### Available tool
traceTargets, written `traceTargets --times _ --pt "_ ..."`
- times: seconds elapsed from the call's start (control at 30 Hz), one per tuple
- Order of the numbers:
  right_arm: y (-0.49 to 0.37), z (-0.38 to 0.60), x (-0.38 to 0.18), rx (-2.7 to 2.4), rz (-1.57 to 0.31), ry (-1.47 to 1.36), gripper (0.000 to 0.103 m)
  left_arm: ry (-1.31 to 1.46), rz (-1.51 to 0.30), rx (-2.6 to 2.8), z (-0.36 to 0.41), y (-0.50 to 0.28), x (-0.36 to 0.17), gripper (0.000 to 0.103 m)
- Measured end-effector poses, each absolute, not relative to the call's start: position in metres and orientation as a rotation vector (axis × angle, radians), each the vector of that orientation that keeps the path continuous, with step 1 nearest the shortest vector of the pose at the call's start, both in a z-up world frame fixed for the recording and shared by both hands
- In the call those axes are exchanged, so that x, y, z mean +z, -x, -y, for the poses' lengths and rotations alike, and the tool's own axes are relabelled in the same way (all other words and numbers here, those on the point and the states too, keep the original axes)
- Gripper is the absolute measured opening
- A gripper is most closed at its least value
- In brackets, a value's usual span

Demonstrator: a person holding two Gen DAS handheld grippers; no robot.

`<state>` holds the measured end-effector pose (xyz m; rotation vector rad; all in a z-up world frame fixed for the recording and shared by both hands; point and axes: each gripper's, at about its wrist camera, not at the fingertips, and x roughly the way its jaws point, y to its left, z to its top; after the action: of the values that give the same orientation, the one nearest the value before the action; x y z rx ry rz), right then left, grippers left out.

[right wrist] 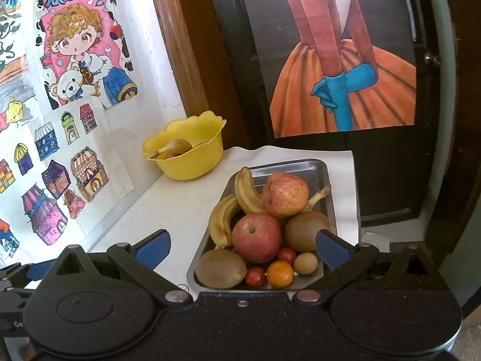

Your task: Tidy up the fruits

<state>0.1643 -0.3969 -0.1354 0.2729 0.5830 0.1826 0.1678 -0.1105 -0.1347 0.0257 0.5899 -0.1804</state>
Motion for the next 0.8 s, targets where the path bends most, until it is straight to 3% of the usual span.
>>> traceTargets --times 0.8 --pt "-0.065 0.341 -0.126 0.075 -0.544 -0.241 0.102 -0.002 -0.57 -0.162 0.049 -0.109 -0.133 0.103"
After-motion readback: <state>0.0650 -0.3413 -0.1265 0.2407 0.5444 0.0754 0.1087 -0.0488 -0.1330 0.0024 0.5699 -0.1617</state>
